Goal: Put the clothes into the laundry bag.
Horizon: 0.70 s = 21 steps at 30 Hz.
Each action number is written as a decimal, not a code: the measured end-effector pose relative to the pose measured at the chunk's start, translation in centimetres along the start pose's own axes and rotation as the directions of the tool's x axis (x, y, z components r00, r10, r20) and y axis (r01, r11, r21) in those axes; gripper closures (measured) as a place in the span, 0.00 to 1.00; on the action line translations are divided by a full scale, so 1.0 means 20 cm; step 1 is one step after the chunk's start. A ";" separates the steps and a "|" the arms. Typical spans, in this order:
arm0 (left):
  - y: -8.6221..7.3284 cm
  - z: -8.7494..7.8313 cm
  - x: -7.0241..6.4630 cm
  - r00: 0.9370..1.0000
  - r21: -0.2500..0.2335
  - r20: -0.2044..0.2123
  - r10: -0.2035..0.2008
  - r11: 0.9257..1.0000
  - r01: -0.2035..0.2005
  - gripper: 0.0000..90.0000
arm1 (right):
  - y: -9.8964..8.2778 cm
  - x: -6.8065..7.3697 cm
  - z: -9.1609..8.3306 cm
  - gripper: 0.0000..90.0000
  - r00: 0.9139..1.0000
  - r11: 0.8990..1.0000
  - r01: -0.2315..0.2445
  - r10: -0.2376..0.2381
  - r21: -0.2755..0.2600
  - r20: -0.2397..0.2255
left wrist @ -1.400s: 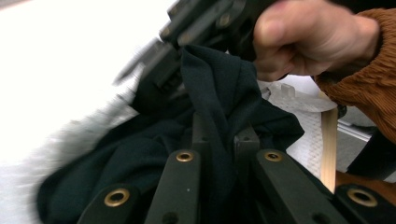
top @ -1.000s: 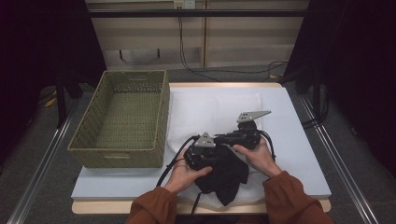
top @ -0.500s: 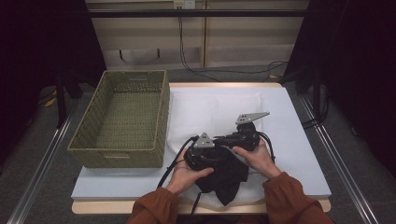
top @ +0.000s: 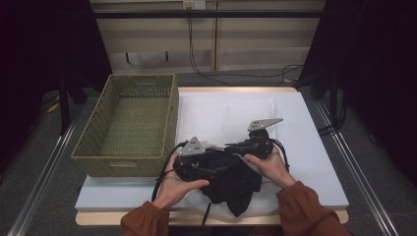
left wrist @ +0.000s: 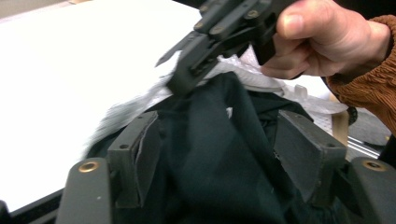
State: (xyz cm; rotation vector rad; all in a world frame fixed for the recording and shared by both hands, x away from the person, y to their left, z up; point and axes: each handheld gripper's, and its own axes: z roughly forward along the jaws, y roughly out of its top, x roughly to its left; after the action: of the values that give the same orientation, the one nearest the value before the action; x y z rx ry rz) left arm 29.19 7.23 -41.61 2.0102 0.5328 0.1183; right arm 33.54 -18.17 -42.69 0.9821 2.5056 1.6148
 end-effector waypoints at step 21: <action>-0.12 0.10 0.00 0.999 0.128 0.002 0.054 0.990 -0.053 0.81 | 0.02 0.00 0.00 0.98 1.000 1.000 0.005 -0.005 -0.004 0.001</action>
State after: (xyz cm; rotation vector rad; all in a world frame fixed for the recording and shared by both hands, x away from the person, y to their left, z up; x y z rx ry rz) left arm 28.95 6.49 -44.75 2.1502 0.4986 0.1214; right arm 33.72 -18.10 -42.44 0.9754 2.5005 1.6172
